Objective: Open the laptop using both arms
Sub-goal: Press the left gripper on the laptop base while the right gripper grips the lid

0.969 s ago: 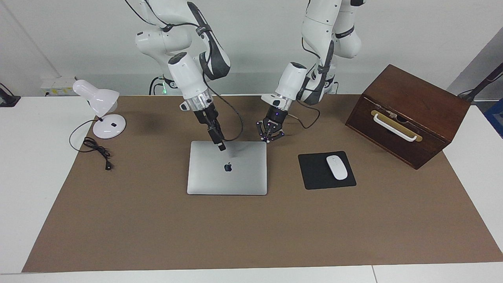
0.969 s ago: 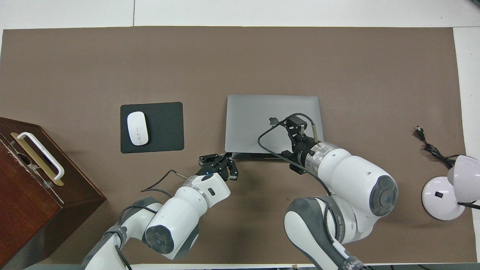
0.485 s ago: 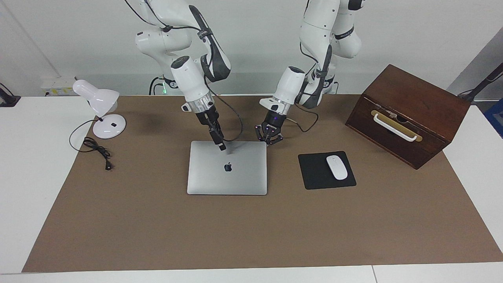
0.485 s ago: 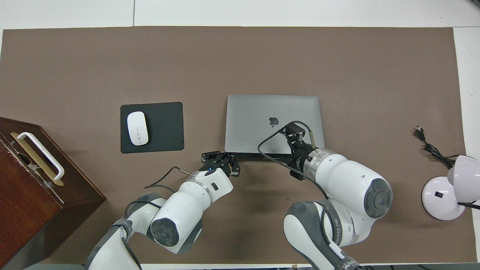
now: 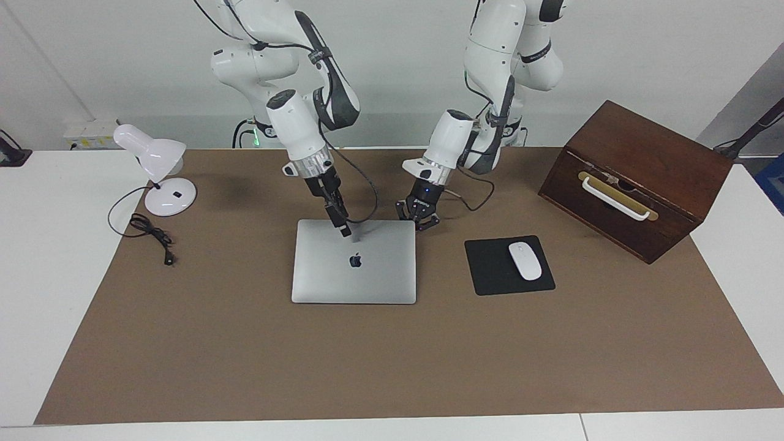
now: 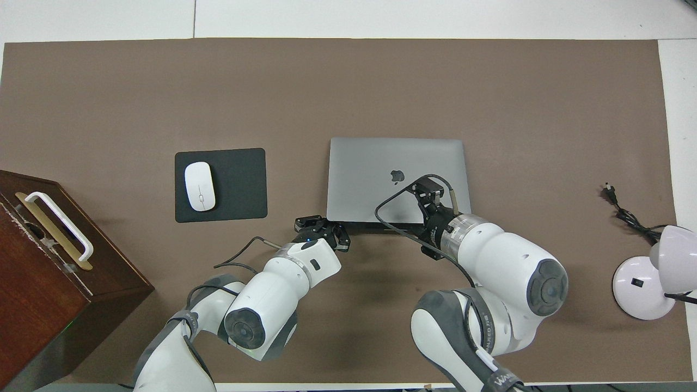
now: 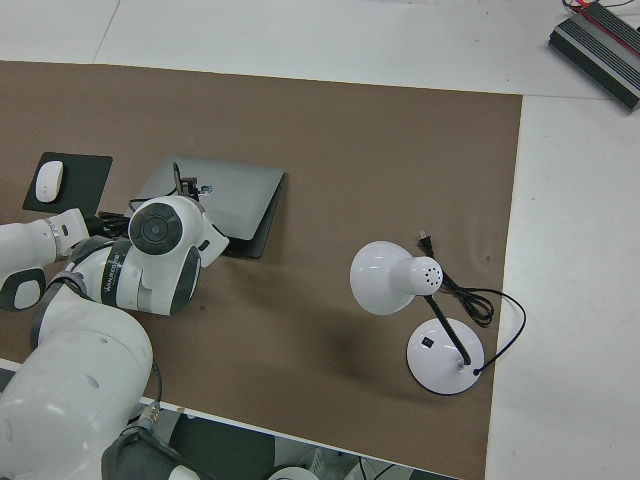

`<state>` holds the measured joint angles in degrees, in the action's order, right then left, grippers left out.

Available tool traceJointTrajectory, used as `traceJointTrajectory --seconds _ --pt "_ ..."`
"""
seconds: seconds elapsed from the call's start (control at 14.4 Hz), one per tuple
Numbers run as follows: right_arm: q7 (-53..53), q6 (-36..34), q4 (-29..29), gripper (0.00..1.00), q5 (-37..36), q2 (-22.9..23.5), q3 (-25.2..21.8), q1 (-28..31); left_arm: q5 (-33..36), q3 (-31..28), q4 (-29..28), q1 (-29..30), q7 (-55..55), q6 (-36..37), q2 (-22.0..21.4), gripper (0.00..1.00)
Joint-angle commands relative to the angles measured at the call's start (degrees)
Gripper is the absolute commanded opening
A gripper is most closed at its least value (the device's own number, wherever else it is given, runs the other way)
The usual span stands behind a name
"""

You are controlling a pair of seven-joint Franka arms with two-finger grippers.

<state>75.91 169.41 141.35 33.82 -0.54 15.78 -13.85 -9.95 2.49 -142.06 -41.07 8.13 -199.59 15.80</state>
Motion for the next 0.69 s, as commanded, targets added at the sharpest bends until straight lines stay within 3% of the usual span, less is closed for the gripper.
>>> traceJointTrajectory --seconds 0.0,0.62 --pt "-1.4 1.7 -0.1 1.00 1.4 0.6 0.7 0.6 -0.2 -0.6 1.1 0.2 -2.2 -1.2 1.8 0.00" --pt "-2.6 3.0 -1.0 1.00 1.4 2.6 0.8 0.7 -0.2 -0.6 1.1 0.1 -3.1 -1.2 1.9 0.00"
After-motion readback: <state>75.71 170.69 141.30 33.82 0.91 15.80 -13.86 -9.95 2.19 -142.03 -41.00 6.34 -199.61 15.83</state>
